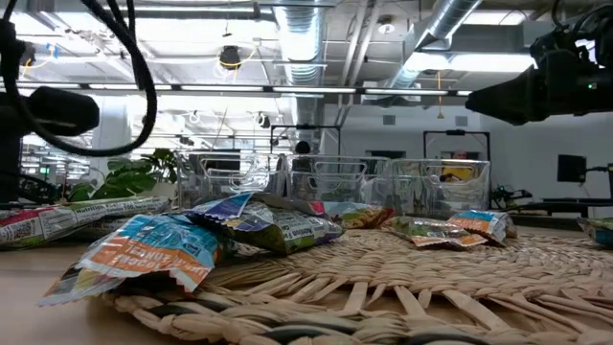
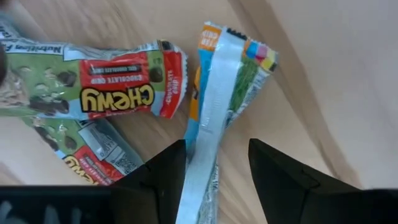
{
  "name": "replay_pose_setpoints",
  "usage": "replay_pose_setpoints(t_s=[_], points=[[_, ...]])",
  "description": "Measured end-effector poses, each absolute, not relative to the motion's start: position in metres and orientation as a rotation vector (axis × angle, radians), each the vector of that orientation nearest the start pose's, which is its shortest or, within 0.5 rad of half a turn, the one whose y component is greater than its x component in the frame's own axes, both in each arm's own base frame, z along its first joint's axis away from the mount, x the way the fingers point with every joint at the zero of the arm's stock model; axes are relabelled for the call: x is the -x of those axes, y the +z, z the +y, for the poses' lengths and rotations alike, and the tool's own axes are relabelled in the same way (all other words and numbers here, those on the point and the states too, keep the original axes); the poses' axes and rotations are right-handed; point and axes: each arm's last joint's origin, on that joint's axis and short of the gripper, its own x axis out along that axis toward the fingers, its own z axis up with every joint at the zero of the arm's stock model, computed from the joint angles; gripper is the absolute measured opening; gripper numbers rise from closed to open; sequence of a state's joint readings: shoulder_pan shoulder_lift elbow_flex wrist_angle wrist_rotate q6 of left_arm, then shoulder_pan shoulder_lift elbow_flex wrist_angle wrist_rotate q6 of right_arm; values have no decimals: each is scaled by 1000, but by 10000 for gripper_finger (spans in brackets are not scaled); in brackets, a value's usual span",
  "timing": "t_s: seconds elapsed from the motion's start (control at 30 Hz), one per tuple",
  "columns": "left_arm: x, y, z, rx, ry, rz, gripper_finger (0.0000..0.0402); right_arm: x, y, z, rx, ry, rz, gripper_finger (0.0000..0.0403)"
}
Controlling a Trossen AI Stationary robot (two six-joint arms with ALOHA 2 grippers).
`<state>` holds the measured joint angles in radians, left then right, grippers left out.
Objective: Pick and place Granola Bars by type
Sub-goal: Put the yellow granola bar into the middle transparent bin
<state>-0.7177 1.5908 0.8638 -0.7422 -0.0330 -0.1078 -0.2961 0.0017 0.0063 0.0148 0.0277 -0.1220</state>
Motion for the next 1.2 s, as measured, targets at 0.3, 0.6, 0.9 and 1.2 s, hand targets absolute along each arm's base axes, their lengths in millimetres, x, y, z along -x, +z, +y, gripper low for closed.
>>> replay_pose_setpoints(t_s=[0.3,0.6,0.9,1.2], points=[[-191,141,-165,-466,-455,1444,169,-93,167,-29,124,-324,1,215],[-191,139,-165,-457,-436,1422,139,-93,167,-29,124,-324,1,215],[-194,140,-168,-412,-435,1392,50,-93,167,-29,124,-324,1,215],[-218,147,-182,-150,-403,1156,61,-93,167,-29,124,-324,0,215]])
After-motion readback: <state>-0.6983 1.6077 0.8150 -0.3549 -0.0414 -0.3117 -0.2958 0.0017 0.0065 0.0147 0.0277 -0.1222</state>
